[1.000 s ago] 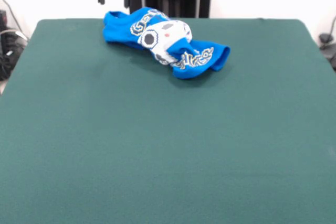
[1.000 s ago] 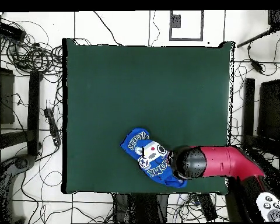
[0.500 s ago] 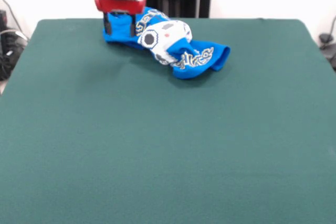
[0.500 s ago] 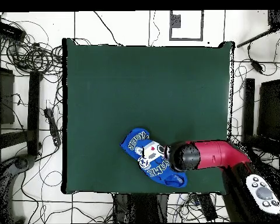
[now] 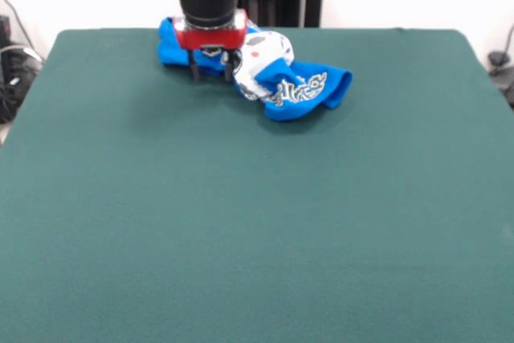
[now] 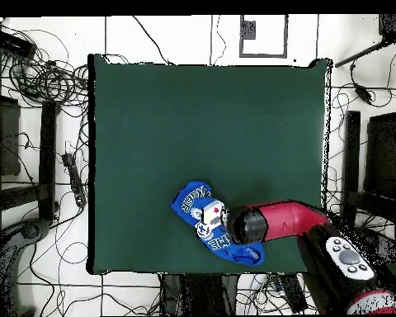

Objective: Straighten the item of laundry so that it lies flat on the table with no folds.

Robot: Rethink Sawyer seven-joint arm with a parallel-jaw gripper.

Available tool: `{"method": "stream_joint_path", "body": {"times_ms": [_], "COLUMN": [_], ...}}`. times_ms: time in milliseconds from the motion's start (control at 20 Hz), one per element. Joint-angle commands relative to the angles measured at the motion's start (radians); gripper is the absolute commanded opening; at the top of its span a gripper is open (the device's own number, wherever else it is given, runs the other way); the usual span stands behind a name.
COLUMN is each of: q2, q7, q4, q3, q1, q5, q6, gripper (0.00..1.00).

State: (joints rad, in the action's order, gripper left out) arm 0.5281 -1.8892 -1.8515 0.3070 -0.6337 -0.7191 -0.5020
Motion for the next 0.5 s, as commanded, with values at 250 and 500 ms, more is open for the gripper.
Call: {"method": "stream_joint_path", "body": {"times_ms": [250, 500], "q2": [-0.069, 0.007], "q7": [-0.118, -0.103], "q4": [-0.051, -0.141], "q3": [-0.045, -0.049], "q1": [0.095, 0.089], "q5": [-0.053, -0.015], "q6": [0.187, 0.177], "gripper": [1.0, 1.0]}}
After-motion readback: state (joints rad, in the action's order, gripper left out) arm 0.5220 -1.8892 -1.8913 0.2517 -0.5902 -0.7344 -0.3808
